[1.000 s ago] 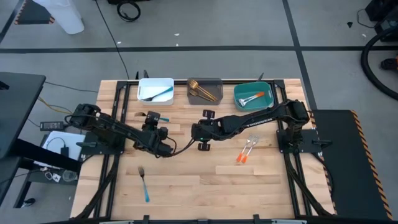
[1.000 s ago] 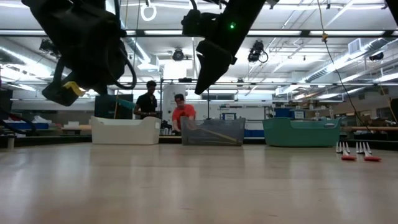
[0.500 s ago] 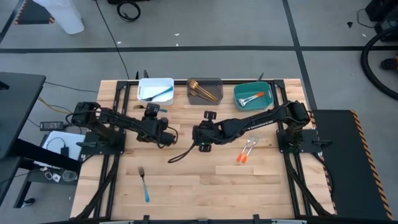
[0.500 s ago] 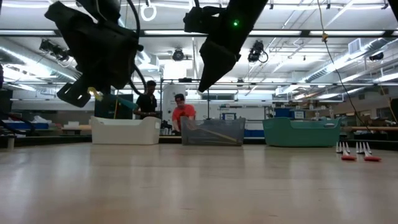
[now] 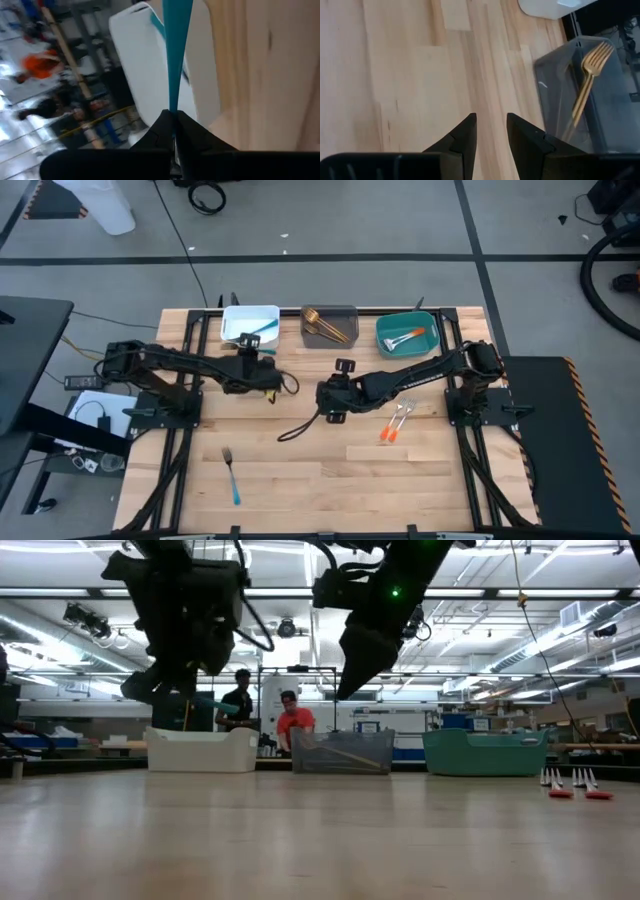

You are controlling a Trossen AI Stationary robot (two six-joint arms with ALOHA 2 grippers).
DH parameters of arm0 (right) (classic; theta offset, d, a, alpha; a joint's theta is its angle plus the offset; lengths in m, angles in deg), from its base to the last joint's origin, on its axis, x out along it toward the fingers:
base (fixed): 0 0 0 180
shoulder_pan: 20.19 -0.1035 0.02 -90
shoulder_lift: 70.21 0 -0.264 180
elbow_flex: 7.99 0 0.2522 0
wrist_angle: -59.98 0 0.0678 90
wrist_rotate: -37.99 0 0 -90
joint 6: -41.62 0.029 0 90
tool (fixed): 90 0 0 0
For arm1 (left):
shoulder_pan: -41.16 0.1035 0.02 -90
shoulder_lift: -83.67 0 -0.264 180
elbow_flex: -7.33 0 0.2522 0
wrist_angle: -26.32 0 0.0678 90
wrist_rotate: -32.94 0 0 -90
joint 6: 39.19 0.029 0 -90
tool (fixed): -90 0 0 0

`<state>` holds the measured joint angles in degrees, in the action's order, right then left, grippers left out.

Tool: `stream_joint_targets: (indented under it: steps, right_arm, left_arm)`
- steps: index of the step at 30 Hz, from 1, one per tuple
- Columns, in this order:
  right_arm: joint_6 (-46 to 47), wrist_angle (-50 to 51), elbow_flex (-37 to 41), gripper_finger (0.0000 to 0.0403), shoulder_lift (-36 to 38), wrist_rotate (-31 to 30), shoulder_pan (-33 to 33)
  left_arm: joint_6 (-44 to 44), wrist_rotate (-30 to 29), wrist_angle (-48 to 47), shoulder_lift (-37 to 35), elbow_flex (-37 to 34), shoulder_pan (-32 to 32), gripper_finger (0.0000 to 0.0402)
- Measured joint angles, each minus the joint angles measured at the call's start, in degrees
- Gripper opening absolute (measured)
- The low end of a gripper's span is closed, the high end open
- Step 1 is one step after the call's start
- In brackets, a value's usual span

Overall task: Sort silverware by color (type)
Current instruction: Put the top blue fork into the white bin

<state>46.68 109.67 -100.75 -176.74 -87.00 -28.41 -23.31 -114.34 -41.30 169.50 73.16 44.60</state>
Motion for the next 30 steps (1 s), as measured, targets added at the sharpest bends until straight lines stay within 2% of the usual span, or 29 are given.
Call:
stream_joint_targets:
  steps: [4,14,22,30]
  right_arm:
    - [1.1,-1.0,2.2,0.0117,1.9,0.0,0.0]
    - [3.0,-4.5,7.6,0.0117,7.3,0.4,-0.1]
    - [4.3,-5.9,10.1,0.0117,8.8,1.2,-0.1]
    - [4.9,-7.3,11.2,0.0117,8.8,2.5,-0.8]
  left_arm:
    - [3.3,4.1,4.0,-1.7,0.0,3.8,0.0015]
    - [10.1,10.0,10.5,-2.1,0.0,11.2,0.0015]
    - [10.9,21.0,16.2,-2.0,0.0,19.1,0.0015]
    - [10.7,27.2,20.1,-2.0,0.0,25.2,0.0015]
